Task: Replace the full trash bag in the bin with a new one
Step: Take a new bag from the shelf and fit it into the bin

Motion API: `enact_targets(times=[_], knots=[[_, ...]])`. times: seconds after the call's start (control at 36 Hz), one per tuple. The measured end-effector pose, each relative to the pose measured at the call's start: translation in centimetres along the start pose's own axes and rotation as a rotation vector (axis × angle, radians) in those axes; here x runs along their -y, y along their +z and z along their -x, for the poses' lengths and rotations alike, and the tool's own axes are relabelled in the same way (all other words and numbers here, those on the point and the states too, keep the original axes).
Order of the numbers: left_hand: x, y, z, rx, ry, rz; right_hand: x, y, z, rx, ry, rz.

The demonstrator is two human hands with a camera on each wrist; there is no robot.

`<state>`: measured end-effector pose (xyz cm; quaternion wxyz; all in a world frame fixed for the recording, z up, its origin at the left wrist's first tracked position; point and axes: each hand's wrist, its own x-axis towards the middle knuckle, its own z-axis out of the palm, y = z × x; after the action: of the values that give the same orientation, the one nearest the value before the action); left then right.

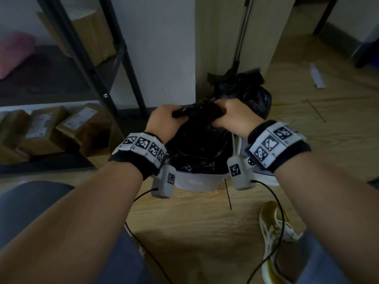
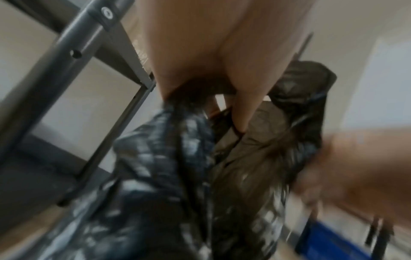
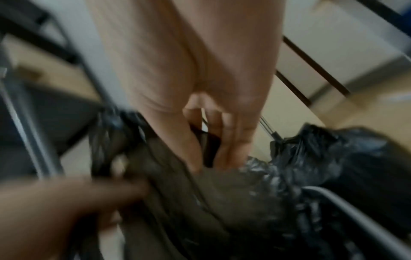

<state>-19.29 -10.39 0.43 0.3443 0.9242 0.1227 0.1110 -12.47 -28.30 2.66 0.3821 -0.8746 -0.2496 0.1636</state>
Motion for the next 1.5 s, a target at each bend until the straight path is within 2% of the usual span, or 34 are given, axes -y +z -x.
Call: enact_targets(times=[0.14,0.25,0.36,0.47,0.61,0.75,0.83,0.92,1.03,1.14,1.22,1.28,1.42,1.5], knots=[[-1.2,-1.0,-0.7,-0.112,-0.080,0.216,-2.8,1.0,-0.1,0.041,0.072,0.254],[-0.1,-1.4,-1.1,-0.277,-0.217,0.160,-5.8,1.1,-0.9,0.026,0.240,0.438],[1.4,-2.0,-1.1,-0.369,-0.348,0.107,-8.2,0.2,-1.1,-0.096,0.359,0.382],[2.8,-1.9,-1.3,-0.374,-0.444,0.066,-9.2,-0.8,-1.0,-0.217,0.375,0.292],[4.3,-1.0,-1.3,-0.290,-0.525,-0.023,-8.4,-1.3,-1.6,-0.420,0.315,0.198],[4.9,-0.4,-1.6,-0.150,-0.498,-0.076,-6.4,-2.3,-2.2,-0.623,0.260,0.015],[5.4,0.3,-1.5,-0.067,-0.459,-0.103,-5.7,-1.9,-1.8,-0.575,0.253,0.036],[5.8,0.8,-1.4,-0.032,-0.479,-0.147,-5.3,-0.4,-1.1,-0.543,0.254,0.123],[6.5,0.8,-1.8,-0.051,-0.519,-0.172,-5.0,1.2,-0.9,-0.561,0.133,0.245],[6.7,1.1,-2.3,-0.099,-0.559,-0.207,-5.0,2.2,-1.4,-0.387,0.039,0.276],[6.8,1.7,-2.7,-0.145,-0.540,-0.289,-6.0,2.4,-2.3,-0.242,0.131,0.223],[6.7,2.2,-2.9,-0.176,-0.493,-0.338,-6.9,2.6,-2.7,-0.197,0.214,0.215],[6.2,3.4,-3.0,-0.238,-0.375,-0.467,-8.8,2.4,-3.8,-0.244,0.330,0.220],[6.1,4.1,-3.1,-0.266,-0.183,-0.645,-9.1,2.4,-4.7,-0.225,0.354,0.202]])
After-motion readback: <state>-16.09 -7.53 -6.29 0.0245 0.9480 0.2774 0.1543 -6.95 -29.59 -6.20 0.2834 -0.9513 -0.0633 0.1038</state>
